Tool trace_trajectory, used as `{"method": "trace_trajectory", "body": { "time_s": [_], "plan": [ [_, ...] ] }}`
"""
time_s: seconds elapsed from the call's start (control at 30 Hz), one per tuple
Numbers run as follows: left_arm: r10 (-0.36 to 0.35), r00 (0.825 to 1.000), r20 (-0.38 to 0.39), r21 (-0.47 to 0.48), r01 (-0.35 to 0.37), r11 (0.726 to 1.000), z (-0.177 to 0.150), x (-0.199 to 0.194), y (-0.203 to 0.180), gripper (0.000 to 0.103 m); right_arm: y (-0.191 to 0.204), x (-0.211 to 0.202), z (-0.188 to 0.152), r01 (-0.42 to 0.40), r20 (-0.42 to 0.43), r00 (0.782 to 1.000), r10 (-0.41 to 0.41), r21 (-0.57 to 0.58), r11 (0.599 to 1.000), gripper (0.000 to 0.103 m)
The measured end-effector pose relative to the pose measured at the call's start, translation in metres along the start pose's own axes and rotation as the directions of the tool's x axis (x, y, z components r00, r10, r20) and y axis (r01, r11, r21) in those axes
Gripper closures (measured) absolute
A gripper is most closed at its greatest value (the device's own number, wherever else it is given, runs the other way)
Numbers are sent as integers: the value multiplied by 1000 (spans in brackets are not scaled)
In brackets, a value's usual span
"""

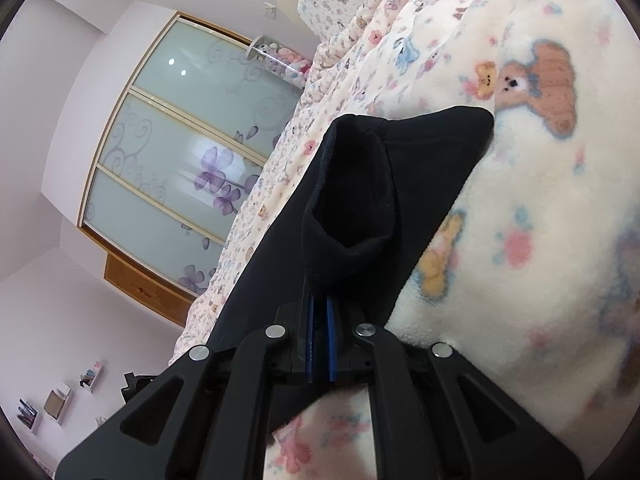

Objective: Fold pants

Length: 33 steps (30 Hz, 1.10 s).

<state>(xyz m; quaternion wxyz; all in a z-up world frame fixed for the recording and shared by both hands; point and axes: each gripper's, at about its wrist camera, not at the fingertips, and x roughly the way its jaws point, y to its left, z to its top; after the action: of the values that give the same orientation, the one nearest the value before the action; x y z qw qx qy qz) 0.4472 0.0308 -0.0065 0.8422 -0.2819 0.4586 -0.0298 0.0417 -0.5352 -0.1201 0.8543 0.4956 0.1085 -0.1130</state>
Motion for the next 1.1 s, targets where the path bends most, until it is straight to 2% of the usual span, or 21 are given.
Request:
{"method": "trace_trajectory", "body": {
  "time_s": [0.13, 0.3, 0.43, 0.57, 0.7, 0.77, 0.83, 0.97, 1.03, 1.1],
  "plan": [
    [-28, 997, 77, 7, 27, 1000, -14, -31, 4, 100, 3, -1, 0, 4, -1, 1000, -4, -1, 1000, 98],
    [-94, 985, 144, 30, 90, 995, -39, -98, 25, 100, 3, -1, 1, 8, -8, 1000, -8, 9, 1000, 98],
    [-148, 973, 178, -25, 155, 988, -76, -159, 64, 100, 10, 3, 14, 29, -61, 998, -27, 37, 999, 98],
    [-160, 954, 252, -19, 170, 985, -119, -202, 99, 100, 37, 1, 37, 29, -74, 997, -29, -2, 1000, 98],
    [-160, 944, 290, -13, 171, 985, -170, -218, 123, 100, 65, -12, 60, 36, -39, 998, -40, -88, 995, 98],
    [-166, 944, 285, -24, 180, 983, -198, -221, 135, 100, 68, -19, 63, 44, -24, 999, -47, -98, 994, 98],
    [-167, 952, 256, -36, 182, 983, -220, -220, 146, 100, 63, -25, 64, 77, -14, 997, -79, -94, 993, 98],
    [-197, 960, 199, -109, 221, 969, -231, -208, 167, 98, 41, -28, 58, 128, -29, 991, -129, -31, 991, 98],
    [-227, 953, 201, -133, 256, 958, -226, -213, 174, 95, 33, -30, 55, 137, -34, 990, -137, -10, 991, 98],
    [-243, 938, 246, -141, 282, 949, -221, -228, 182, 86, 29, -31, 53, 147, -39, 988, -147, -5, 989, 98]
  ]
}}
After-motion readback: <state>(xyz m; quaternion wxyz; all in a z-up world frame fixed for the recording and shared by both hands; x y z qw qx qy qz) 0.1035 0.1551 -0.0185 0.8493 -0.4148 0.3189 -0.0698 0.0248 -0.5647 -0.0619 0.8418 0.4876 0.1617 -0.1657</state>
